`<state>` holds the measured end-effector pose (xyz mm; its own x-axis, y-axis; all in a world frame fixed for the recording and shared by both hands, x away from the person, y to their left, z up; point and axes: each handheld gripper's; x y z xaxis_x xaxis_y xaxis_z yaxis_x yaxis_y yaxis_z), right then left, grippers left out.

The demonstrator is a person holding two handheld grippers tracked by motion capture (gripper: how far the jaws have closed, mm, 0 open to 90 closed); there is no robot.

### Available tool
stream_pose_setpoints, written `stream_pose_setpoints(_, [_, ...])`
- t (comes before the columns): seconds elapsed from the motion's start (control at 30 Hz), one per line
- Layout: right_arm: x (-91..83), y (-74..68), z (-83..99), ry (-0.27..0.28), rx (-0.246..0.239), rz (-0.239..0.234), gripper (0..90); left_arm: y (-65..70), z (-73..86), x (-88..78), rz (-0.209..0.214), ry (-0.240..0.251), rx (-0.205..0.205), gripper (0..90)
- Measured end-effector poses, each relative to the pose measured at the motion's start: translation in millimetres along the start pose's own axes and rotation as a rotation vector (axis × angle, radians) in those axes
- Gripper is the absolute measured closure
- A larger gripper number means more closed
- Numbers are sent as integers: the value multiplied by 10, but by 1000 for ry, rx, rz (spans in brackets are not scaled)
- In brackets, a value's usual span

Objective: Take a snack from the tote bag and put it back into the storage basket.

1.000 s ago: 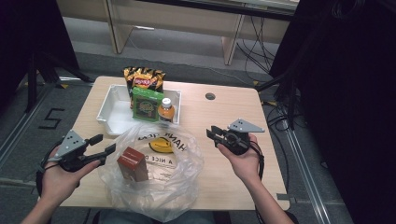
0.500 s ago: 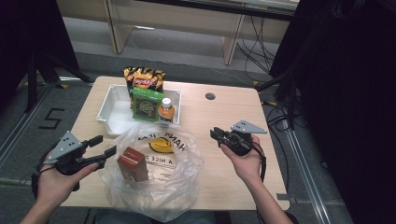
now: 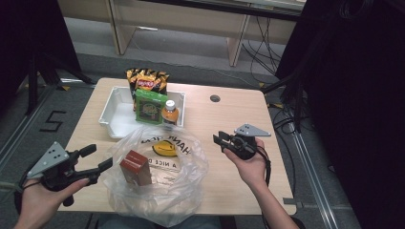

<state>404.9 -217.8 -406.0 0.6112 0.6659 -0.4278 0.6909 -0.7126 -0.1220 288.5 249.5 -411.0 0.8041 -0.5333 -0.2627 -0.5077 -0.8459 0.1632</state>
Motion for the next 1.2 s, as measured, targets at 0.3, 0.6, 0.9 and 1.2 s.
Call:
stream_pose_setpoints(0.3, [44,15,20,-11,-16,-15,670,189,102,-134,64,37,8,211])
stream_pose_setpoints(0.6, [29,28,22,-20,0,-4,653,358,140,-90,107,47,19,170])
stream_pose_setpoints(0.9, [41,35,34,-5,0,-1,650,486,170,42,86,33,45,153])
stream_pose_setpoints(1.2, [47,18,48,-26,41,-25,645,569,197,154,82,16,51,152])
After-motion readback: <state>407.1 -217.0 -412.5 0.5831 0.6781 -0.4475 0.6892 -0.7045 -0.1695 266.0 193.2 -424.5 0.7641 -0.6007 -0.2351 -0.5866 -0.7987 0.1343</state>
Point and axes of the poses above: each handheld gripper's, and its own axes: x roughly forward along the jaws, z roughly out of its underside, y roughly to its right, and after that the axes turned 5 degrees about -z, right-handed
